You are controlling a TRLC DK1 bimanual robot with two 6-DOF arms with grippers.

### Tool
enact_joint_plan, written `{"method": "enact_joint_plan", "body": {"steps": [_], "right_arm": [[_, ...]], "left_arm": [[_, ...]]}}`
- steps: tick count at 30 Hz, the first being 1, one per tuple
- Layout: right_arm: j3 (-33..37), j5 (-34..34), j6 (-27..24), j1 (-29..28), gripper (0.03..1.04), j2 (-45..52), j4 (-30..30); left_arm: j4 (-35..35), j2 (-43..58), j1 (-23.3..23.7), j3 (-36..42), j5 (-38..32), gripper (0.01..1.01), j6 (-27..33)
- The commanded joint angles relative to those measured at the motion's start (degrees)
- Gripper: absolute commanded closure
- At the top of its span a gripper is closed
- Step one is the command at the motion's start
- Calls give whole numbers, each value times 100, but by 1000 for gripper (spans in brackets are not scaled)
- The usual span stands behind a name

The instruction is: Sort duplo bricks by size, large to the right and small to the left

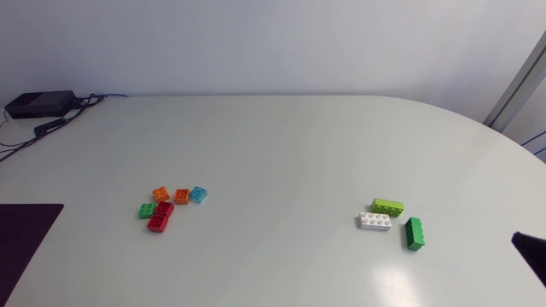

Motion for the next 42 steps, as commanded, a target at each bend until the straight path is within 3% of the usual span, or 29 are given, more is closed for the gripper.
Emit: {"method": "enact_joint_plan", "body": {"steps": [1, 4, 12, 17, 22, 42], "right_arm": [[-389, 32, -187, -104, 74, -282, 115], [-855, 40, -380, -192, 74, -449, 510], [-1145, 128, -609, -165, 74, -265, 1372], [-1725, 216, -899, -192, 82, -265, 2303], [-2349, 366, -1224, -209, 87, -45, 3675], [-4161, 417, -583, -161, 87, -588, 5704]], "left_arm": [[24, -128, 31, -177, 108, 56, 89], [270, -111, -48, -335, 196, 56, 186], [1088, -111, 31, -845, 196, 56, 511], [1764, -93, -75, -1399, 222, 56, 766], [2388, -111, -444, -2058, 301, 48, 766], [3946, -71, -575, -3417, 1011, 48, -40]]}}
